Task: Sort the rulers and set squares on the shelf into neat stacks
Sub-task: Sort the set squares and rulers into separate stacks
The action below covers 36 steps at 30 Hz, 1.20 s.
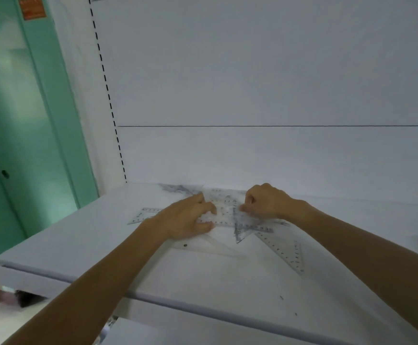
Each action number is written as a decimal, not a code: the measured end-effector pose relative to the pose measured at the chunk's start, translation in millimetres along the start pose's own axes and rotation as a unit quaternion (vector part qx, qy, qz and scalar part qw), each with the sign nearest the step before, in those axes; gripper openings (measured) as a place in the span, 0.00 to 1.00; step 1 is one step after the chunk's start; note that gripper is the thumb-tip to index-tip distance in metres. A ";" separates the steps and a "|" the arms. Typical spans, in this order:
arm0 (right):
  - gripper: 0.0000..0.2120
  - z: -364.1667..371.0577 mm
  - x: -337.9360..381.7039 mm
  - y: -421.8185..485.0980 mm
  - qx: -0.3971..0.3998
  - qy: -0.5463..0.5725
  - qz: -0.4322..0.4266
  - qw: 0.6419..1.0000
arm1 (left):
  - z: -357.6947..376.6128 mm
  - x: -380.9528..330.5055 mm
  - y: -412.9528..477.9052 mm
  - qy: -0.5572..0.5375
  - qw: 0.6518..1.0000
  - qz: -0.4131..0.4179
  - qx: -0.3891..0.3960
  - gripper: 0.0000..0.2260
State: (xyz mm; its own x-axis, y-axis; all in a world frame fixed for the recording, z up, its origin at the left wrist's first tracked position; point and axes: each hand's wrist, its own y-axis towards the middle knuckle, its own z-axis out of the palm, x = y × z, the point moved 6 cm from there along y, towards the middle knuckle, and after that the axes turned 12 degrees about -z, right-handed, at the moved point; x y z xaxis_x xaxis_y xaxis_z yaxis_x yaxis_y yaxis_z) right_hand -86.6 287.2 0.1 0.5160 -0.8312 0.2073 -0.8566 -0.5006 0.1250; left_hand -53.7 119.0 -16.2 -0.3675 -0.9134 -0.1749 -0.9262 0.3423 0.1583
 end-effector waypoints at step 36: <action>0.12 -15.9 49.2 -77.4 -0.309 0.085 0.029 0.947 | -32.8 66.2 -80.7 -0.121 0.971 -0.052 -0.202 0.13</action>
State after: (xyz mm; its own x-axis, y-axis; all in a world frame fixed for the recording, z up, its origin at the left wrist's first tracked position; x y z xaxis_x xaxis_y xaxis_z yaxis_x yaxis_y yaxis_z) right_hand 5.1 288.8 16.1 0.5064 -0.7754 0.3773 -0.7467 -0.1755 0.6416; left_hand -0.4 23.6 -8.7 -0.3273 -0.8439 -0.4252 -0.8687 0.0917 0.4867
